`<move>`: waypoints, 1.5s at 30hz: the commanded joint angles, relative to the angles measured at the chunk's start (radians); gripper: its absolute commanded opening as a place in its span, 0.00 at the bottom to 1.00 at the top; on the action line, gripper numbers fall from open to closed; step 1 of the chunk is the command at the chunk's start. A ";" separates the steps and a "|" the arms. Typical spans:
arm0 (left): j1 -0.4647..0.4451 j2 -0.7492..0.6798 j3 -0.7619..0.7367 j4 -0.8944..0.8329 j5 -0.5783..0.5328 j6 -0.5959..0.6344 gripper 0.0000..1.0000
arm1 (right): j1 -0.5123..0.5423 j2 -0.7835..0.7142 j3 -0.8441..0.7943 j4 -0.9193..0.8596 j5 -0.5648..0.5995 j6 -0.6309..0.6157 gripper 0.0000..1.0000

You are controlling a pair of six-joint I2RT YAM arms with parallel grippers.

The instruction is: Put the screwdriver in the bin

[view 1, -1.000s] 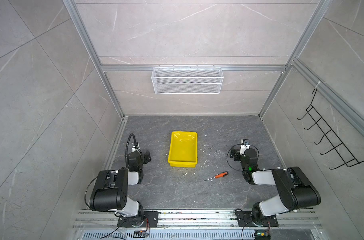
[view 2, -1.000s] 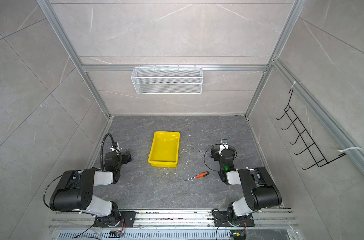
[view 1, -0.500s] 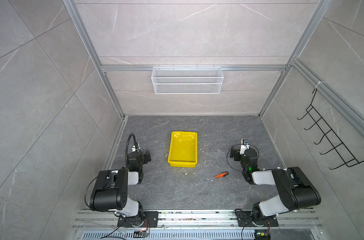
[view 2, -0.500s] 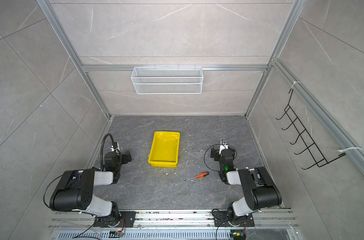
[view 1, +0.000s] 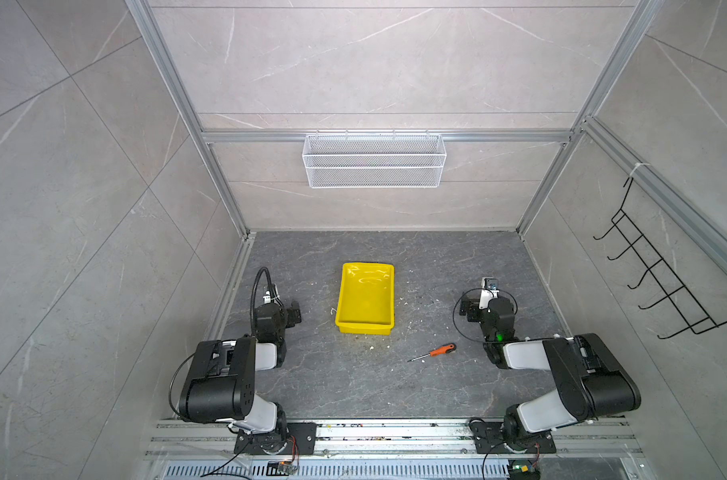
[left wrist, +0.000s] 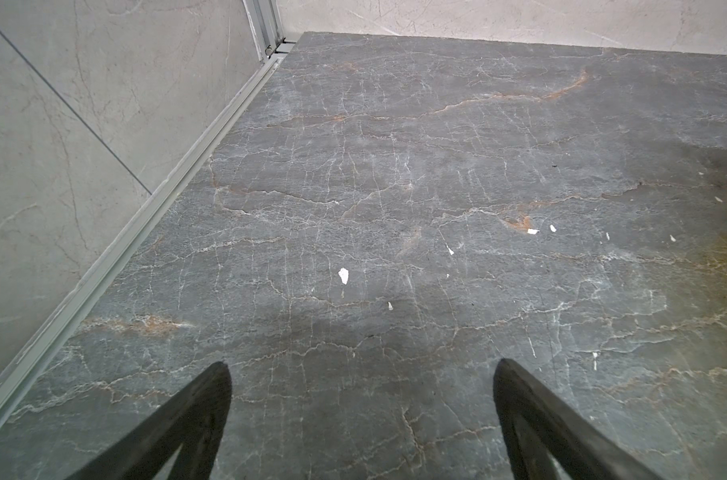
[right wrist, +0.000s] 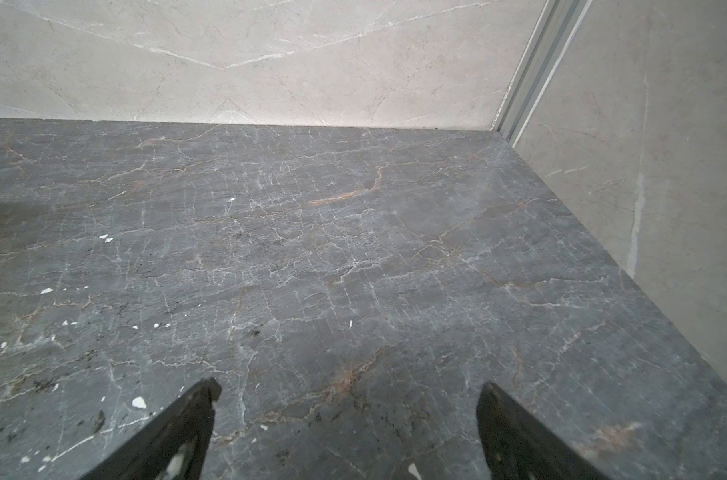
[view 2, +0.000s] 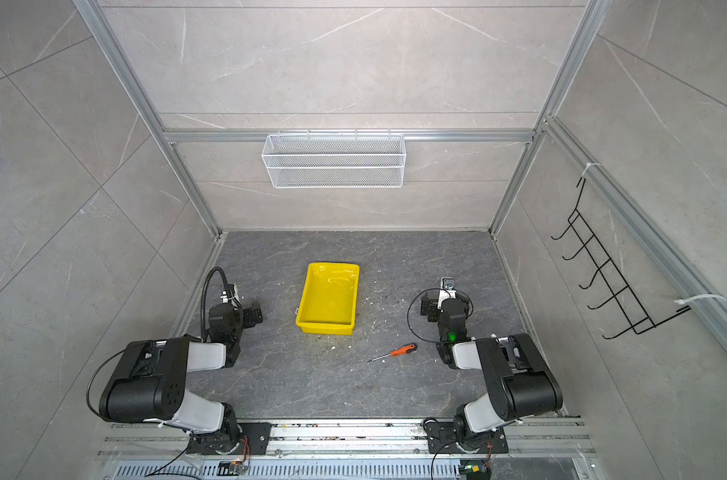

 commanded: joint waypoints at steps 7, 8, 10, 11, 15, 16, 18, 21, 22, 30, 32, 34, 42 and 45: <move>-0.005 -0.006 0.021 0.049 0.000 -0.006 1.00 | -0.004 -0.002 0.016 -0.015 -0.009 0.004 0.99; -0.006 -0.005 0.021 0.049 -0.001 -0.005 1.00 | -0.001 -0.002 0.016 -0.014 -0.009 0.004 0.99; -0.008 -0.006 0.020 0.050 -0.003 -0.005 1.00 | -0.001 -0.002 0.015 -0.013 -0.009 0.004 0.99; -0.014 -0.006 0.019 0.050 -0.011 0.001 1.00 | -0.001 -0.004 0.013 -0.011 -0.010 0.001 0.99; -0.047 -0.018 -0.005 0.091 -0.022 0.038 1.00 | 0.020 -0.008 -0.032 0.068 -0.069 -0.053 0.99; -0.054 -0.029 -0.019 0.104 -0.021 0.042 1.00 | 0.029 -0.011 -0.051 0.099 -0.071 -0.063 0.99; -0.073 -0.062 -0.058 0.161 -0.051 0.055 1.00 | 0.036 -0.010 -0.072 0.144 -0.086 -0.077 0.99; -0.107 -0.151 -0.059 0.070 -0.034 0.093 1.00 | 0.036 -0.011 -0.072 0.141 -0.086 -0.077 0.99; -0.127 -0.176 -0.041 0.009 -0.028 0.109 1.00 | 0.036 -0.013 -0.079 0.153 -0.083 -0.077 0.99; -0.346 -0.345 0.238 -0.719 -0.011 0.104 1.00 | 0.037 -0.394 0.038 -0.548 0.432 0.323 0.99; -0.378 -0.402 0.245 -0.786 -0.010 0.106 1.00 | 0.036 -0.413 0.184 -0.909 0.534 0.479 0.99; -0.390 -0.470 0.252 -0.851 -0.025 0.068 1.00 | 0.036 -0.387 0.234 -0.940 0.490 0.430 0.99; -0.391 -0.754 0.269 -1.165 0.019 -0.311 1.00 | 0.036 -0.419 0.328 -0.956 0.314 0.404 0.99; -0.390 -0.796 0.217 -1.184 0.033 -0.366 1.00 | 0.035 -0.430 0.385 -1.018 0.381 0.447 0.99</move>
